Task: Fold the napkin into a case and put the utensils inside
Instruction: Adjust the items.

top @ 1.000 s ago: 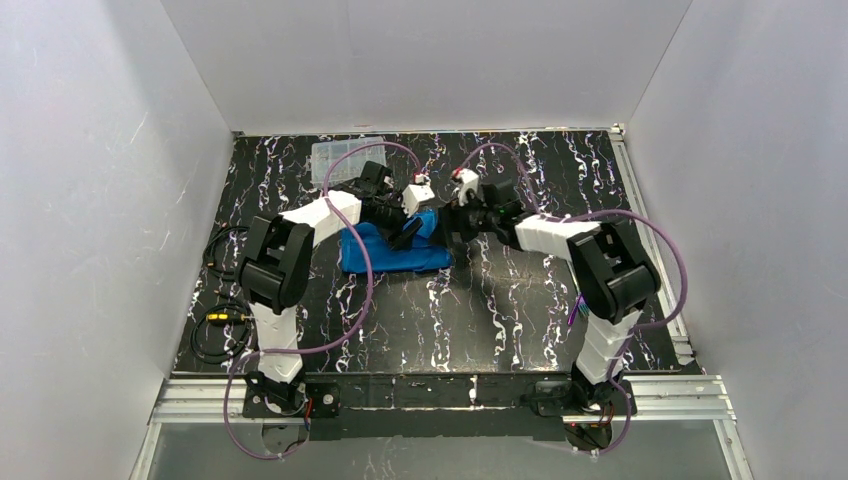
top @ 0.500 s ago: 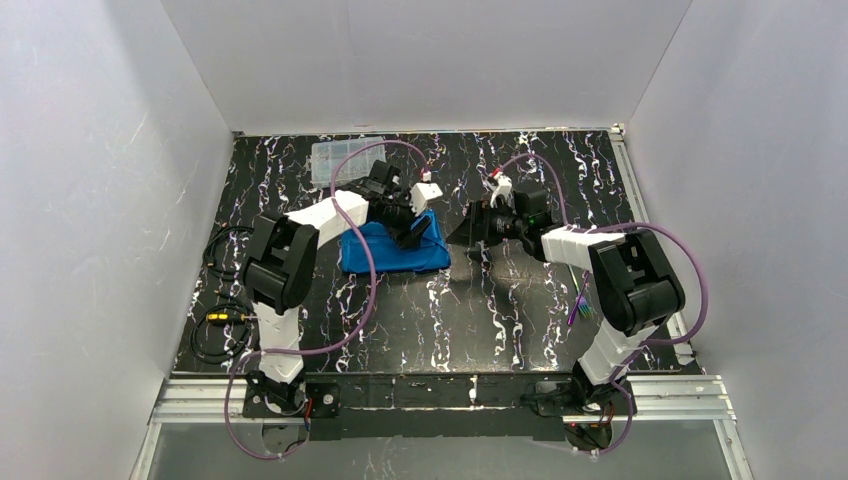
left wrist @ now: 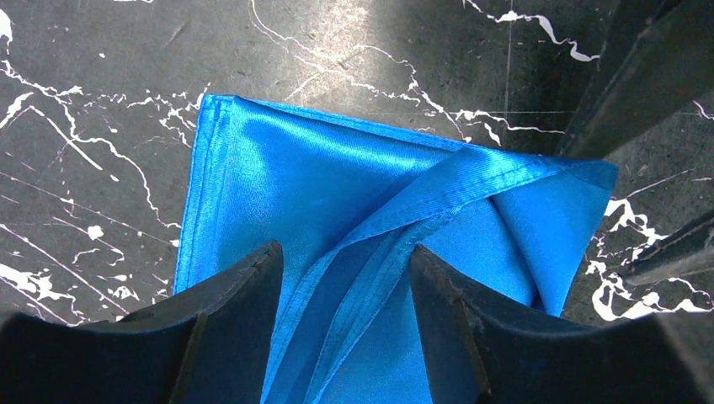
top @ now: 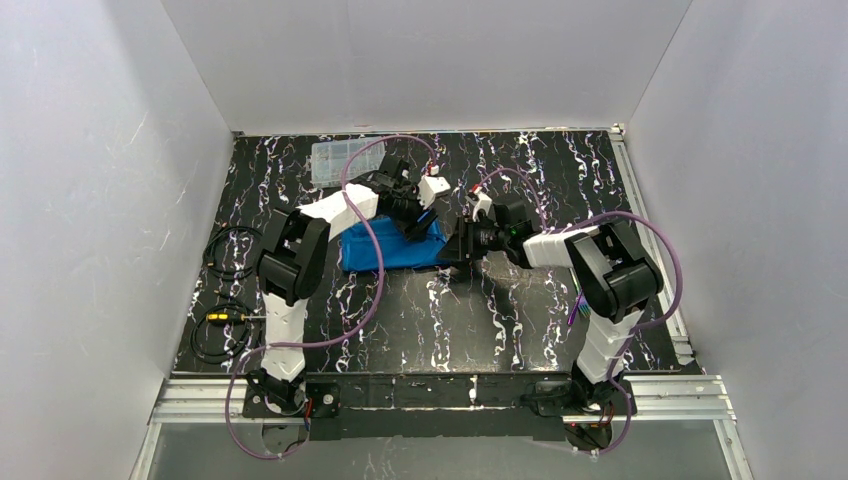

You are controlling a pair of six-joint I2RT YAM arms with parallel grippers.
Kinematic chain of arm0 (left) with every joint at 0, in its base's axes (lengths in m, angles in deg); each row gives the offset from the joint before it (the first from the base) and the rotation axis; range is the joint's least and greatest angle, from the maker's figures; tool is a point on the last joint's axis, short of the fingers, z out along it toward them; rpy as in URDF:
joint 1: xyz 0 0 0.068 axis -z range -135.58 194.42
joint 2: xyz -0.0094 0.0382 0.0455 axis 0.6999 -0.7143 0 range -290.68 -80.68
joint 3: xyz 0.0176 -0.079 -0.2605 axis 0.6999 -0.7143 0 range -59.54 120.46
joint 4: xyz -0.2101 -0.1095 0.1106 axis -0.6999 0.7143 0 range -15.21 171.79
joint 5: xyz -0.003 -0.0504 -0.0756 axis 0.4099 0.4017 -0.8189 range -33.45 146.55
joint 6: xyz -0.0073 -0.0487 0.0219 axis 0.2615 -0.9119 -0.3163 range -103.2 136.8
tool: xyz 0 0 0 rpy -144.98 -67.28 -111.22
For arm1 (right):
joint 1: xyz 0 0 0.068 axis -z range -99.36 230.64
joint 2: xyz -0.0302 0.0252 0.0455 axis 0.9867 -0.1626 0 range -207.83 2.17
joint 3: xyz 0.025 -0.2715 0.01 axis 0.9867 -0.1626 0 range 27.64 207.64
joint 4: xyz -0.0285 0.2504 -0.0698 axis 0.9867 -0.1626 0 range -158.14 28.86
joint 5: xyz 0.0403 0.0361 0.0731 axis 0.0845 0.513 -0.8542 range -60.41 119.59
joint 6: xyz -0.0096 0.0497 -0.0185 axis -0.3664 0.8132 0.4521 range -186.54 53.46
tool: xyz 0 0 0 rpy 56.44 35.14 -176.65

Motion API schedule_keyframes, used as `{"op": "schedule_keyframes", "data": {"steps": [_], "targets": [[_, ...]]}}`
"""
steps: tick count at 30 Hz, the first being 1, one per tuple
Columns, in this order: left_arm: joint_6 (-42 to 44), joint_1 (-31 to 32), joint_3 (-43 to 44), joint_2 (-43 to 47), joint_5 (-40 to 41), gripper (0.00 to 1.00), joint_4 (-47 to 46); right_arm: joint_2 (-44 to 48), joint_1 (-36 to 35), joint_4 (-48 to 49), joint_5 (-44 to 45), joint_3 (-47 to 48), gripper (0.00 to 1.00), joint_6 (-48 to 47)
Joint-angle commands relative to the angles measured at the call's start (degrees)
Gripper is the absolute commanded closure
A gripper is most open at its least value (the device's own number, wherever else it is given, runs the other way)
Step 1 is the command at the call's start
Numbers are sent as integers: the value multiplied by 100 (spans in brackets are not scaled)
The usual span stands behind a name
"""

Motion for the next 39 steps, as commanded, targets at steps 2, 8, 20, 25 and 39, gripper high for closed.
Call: {"op": "schedule_keyframes", "data": {"steps": [2,8,20,25,39], "targets": [[-111,7,236,-43,-66,47,165,74,-37,173,276,282,50,-50],[-116,16,135,-51,-234,50,238,80,-33,-253,423,519,50,-284],[177,42,-61,68,-200,54,333,-314,-32,3,-60,765,98,86],[139,42,-33,14,-240,58,336,-335,8,25,-244,846,99,273],[105,92,-26,-62,-356,61,323,-928,91,833,-141,958,97,1354]]}}
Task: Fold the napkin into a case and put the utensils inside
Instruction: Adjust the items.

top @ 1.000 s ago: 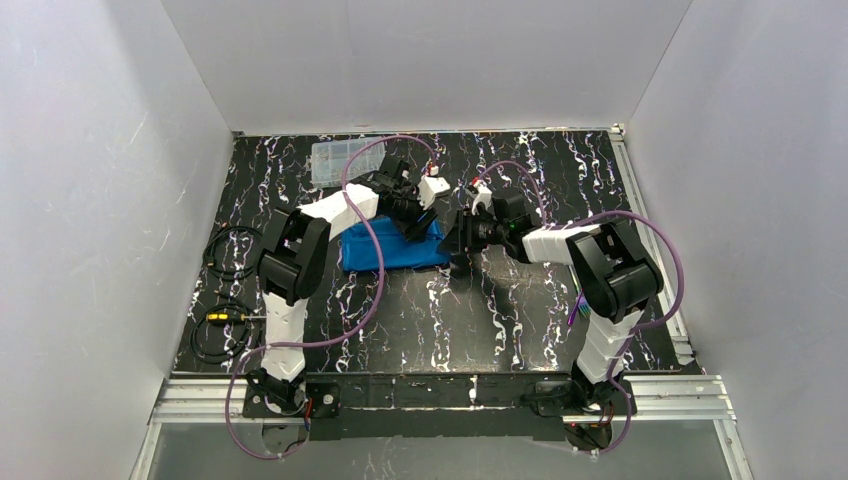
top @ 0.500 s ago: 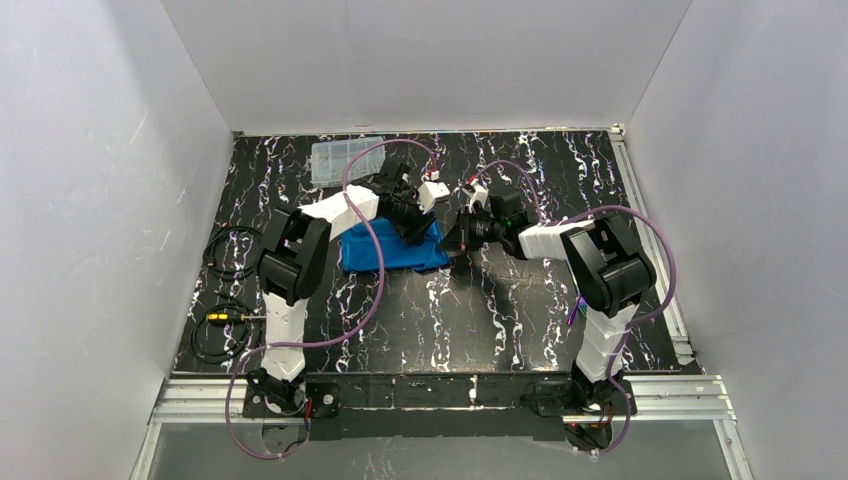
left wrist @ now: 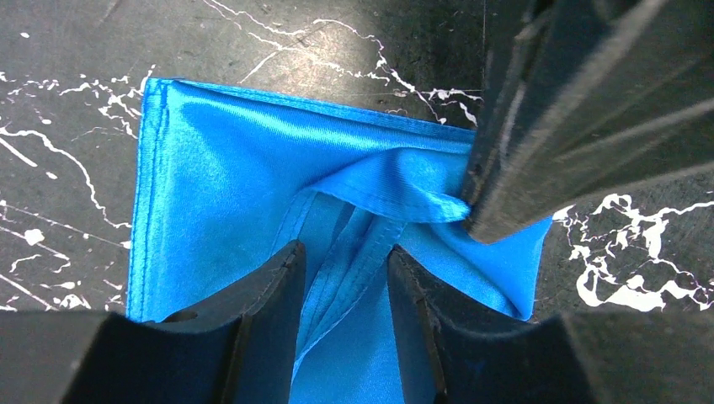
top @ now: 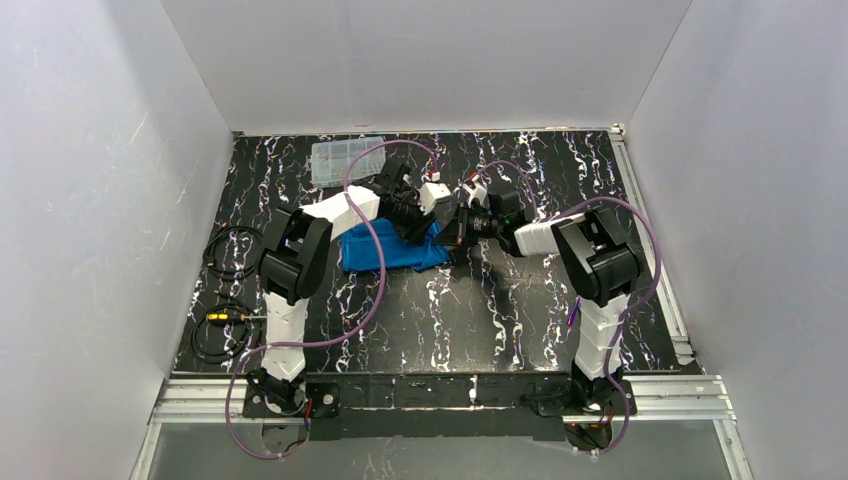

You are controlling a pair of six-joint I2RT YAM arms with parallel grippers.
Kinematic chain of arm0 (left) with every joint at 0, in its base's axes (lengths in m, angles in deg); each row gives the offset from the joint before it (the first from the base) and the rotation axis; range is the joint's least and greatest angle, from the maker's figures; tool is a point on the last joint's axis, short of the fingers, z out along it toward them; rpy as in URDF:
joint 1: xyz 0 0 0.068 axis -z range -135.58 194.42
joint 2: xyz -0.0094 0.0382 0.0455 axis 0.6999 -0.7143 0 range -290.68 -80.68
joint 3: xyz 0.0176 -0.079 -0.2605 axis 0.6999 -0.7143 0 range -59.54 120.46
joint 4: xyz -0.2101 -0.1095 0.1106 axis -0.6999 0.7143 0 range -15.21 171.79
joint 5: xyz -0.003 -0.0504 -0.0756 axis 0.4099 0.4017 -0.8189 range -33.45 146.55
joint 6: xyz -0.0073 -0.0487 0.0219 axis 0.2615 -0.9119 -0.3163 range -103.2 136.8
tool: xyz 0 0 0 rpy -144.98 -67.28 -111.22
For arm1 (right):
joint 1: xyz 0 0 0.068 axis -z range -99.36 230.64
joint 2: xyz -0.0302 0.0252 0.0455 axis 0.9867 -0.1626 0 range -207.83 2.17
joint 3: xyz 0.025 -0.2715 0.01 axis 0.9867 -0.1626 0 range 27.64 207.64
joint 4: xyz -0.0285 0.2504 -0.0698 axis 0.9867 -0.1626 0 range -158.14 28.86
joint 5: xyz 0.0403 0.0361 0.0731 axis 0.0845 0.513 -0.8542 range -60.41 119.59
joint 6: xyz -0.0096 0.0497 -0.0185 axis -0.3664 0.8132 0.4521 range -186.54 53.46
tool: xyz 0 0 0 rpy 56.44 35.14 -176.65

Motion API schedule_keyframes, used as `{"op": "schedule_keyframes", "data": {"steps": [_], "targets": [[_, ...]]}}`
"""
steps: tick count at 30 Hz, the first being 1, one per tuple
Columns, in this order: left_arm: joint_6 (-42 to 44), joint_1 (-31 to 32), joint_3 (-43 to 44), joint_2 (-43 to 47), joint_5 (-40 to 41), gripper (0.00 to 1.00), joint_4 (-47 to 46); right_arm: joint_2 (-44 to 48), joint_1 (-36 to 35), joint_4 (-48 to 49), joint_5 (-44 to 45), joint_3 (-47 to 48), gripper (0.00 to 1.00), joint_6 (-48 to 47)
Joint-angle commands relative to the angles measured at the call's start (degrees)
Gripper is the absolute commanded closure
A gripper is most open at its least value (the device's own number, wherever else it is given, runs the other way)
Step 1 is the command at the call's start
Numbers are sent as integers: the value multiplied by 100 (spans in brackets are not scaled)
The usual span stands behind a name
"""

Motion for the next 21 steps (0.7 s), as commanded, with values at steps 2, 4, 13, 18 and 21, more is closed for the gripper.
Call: {"op": "schedule_keyframes", "data": {"steps": [2,4,13,18,21], "targets": [[73,104,-18,4,-182,62,127,-219,70,548,342,103,99,579],[121,140,-25,-4,-180,62,132,-194,68,683,550,-2,99,680],[424,241,-28,-75,-197,66,290,79,150,1154,1423,-575,99,1189],[547,269,-89,-66,-226,68,360,95,149,1176,1733,-662,99,1310],[567,277,-100,-58,-250,69,373,139,135,1104,1880,-656,99,1328]]}}
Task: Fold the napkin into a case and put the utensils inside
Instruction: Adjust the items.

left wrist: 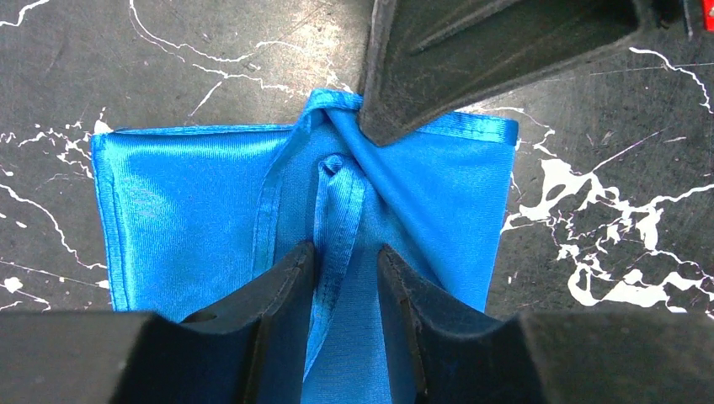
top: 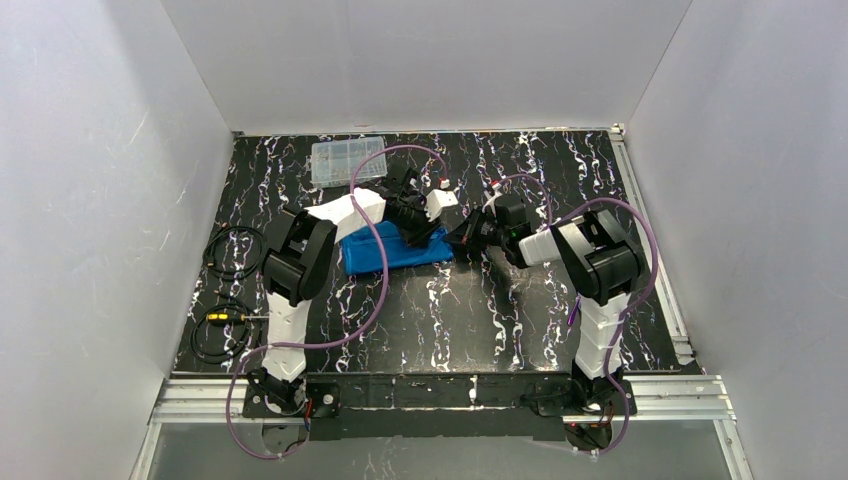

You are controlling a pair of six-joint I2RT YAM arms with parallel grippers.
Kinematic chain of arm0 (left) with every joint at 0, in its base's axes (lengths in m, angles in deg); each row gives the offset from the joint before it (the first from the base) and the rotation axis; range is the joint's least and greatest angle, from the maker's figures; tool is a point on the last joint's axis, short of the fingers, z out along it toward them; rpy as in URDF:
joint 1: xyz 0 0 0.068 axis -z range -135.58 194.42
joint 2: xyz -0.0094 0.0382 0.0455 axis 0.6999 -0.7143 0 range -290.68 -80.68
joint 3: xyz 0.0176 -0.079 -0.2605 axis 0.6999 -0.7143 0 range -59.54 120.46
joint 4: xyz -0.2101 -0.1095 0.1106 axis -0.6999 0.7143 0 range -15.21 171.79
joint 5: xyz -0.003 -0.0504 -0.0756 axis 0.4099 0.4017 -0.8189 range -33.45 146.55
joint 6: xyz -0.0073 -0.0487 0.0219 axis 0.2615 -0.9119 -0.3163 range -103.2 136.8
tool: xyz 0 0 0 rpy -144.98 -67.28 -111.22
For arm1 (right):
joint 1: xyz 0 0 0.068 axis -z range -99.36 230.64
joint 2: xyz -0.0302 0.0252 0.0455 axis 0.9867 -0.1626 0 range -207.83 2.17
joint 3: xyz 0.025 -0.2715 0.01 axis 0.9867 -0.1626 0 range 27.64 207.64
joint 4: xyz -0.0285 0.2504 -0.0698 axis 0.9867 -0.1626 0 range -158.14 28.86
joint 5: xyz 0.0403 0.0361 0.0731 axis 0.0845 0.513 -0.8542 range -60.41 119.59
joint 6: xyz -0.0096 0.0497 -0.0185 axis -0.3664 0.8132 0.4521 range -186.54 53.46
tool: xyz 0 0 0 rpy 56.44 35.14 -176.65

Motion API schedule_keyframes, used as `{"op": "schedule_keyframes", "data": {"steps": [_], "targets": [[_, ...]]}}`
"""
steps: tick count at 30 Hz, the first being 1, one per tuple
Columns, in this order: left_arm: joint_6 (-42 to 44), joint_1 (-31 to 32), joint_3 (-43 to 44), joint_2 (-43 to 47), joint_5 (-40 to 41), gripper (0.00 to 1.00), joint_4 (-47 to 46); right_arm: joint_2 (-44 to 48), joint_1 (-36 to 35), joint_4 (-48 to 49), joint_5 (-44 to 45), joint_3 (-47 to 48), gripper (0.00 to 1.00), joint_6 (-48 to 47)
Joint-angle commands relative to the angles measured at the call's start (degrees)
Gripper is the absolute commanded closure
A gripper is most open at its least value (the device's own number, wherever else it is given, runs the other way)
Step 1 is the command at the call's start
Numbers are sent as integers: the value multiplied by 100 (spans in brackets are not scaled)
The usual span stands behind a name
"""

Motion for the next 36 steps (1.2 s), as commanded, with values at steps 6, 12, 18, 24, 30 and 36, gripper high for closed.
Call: {"op": "schedule_keyframes", "data": {"steps": [6,12,18,24,30,36], "targets": [[133,65,43,83,-221,65,491,142,-122,67,297,171,93,32],[44,-67,254,532,-173,56,882,441,-126,-381,115,342,67,-355],[31,-531,345,1346,-353,48,1859,981,60,-1566,47,636,51,-1105],[273,-848,-624,2206,-243,47,2235,1269,107,-2872,275,1170,1,-2051],[701,-811,-1538,2555,-227,48,2160,1222,-49,-3108,431,1608,1,-2601],[1142,-786,-2159,2708,311,53,1777,380,-681,-3912,394,3197,38,-3594]]}}
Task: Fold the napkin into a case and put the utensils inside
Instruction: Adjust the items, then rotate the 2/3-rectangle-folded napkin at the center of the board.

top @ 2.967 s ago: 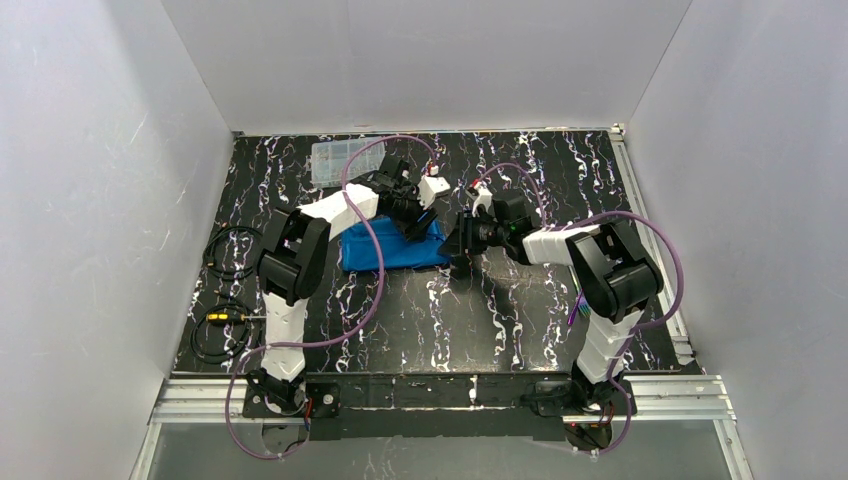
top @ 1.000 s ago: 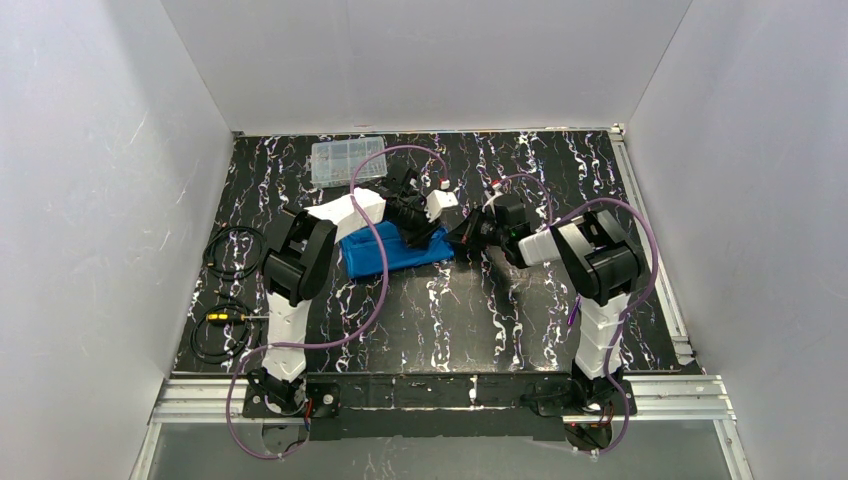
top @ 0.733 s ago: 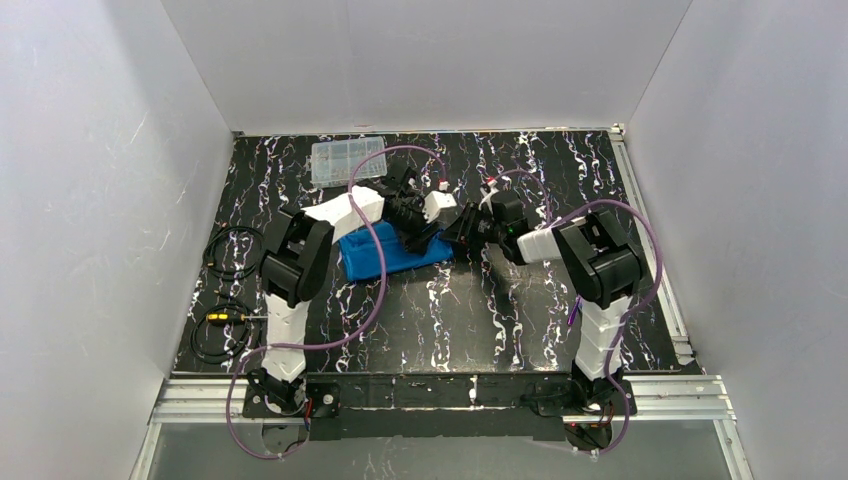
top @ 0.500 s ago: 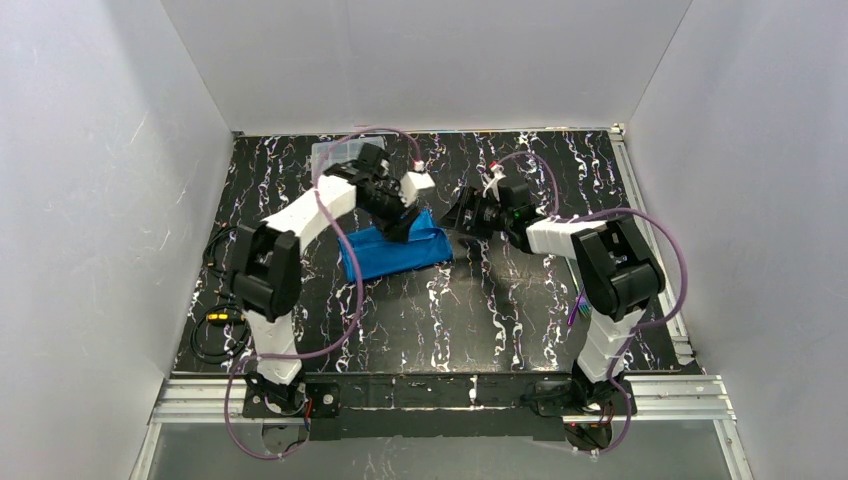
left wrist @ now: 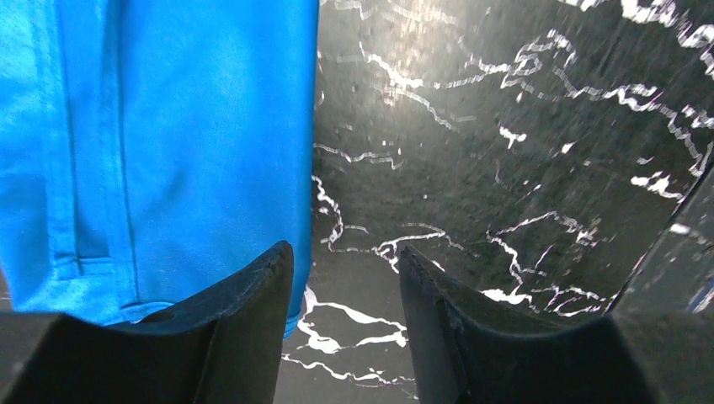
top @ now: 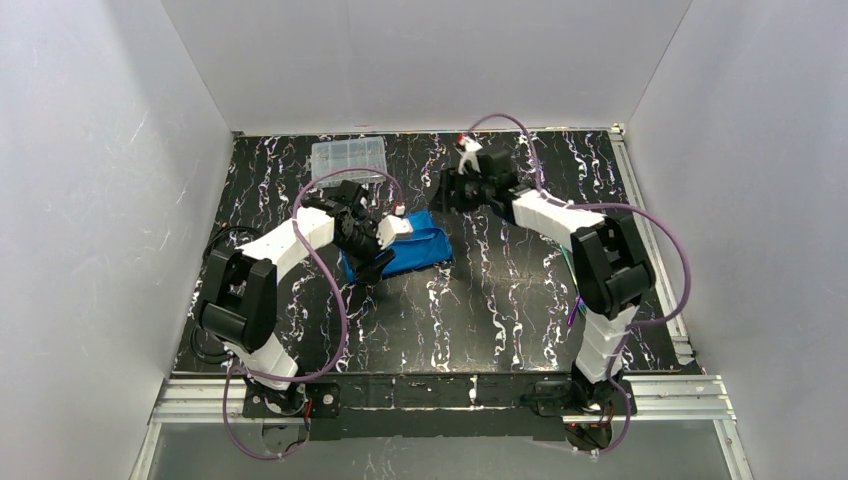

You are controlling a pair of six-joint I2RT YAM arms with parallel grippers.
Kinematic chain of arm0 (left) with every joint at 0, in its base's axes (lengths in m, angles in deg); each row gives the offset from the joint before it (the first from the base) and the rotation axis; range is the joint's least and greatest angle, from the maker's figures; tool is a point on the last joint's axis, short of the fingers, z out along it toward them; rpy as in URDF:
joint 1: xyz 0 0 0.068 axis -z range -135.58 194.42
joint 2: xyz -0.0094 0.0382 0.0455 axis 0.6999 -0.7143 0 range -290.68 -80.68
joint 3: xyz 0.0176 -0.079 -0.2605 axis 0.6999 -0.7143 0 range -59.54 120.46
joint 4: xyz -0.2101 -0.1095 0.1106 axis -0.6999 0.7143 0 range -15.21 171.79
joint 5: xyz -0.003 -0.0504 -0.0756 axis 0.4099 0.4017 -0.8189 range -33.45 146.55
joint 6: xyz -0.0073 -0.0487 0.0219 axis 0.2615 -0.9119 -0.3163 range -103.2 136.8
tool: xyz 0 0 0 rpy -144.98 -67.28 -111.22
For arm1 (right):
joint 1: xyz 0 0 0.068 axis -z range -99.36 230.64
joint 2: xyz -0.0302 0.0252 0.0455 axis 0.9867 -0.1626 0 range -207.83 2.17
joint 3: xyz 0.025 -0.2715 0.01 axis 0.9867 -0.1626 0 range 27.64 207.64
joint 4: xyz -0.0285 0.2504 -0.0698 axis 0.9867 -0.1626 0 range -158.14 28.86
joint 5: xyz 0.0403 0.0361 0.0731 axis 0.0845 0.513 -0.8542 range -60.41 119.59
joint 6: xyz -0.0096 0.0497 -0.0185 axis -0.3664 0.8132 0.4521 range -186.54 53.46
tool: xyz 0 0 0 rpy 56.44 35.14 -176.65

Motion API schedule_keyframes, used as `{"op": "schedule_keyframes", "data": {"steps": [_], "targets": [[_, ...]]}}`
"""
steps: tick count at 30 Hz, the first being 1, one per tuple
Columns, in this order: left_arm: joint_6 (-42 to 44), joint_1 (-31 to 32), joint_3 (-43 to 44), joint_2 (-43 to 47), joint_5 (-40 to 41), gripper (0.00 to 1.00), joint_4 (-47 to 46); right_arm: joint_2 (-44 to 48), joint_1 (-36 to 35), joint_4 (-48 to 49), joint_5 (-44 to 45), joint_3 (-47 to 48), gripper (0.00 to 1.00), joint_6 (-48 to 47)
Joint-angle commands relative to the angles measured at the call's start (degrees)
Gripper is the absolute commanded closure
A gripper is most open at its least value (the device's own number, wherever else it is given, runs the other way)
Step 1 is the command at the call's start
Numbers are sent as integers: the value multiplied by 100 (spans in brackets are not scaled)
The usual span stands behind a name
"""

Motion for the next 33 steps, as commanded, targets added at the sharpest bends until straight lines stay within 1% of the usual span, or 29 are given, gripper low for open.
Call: {"op": "schedule_keyframes", "data": {"steps": [1,3,4,5,7,11,14,18,22,25,28,33], "targets": [[442,-5,-298,247,340,54,-139,-666,-488,-696,29,1407,52,-1019],[543,-4,-494,342,421,55,-238,-1178,-551,-903,-55,1975,75,-1092],[620,-2,-585,378,488,56,-296,-1439,-557,-1021,-64,2240,81,-1117],[690,-4,-671,403,574,56,-360,-1695,-581,-1133,-29,2503,83,-1167],[834,-1,-817,433,785,57,-460,-2144,-657,-1276,85,2874,83,-1332],[1037,-5,-1048,509,987,60,-572,-2585,-809,-1298,369,3207,83,-1539],[1196,-5,-1197,546,1209,62,-673,-2785,-824,-1278,495,3198,84,-1582],[1367,-2,-1379,527,1669,63,-939,-2729,-821,-1175,689,2906,86,-1669],[1484,12,-1423,431,2063,67,-1363,-2471,-794,-1136,792,2472,88,-1707],[1549,3,-1298,263,2294,72,-1673,-2115,-752,-1096,846,1936,89,-1678],[1591,9,-1006,4,2360,74,-1783,-1632,-740,-908,912,1132,89,-1569],[1577,47,-416,-494,2331,74,-1830,-775,-737,-789,894,5,90,-1250]]}}
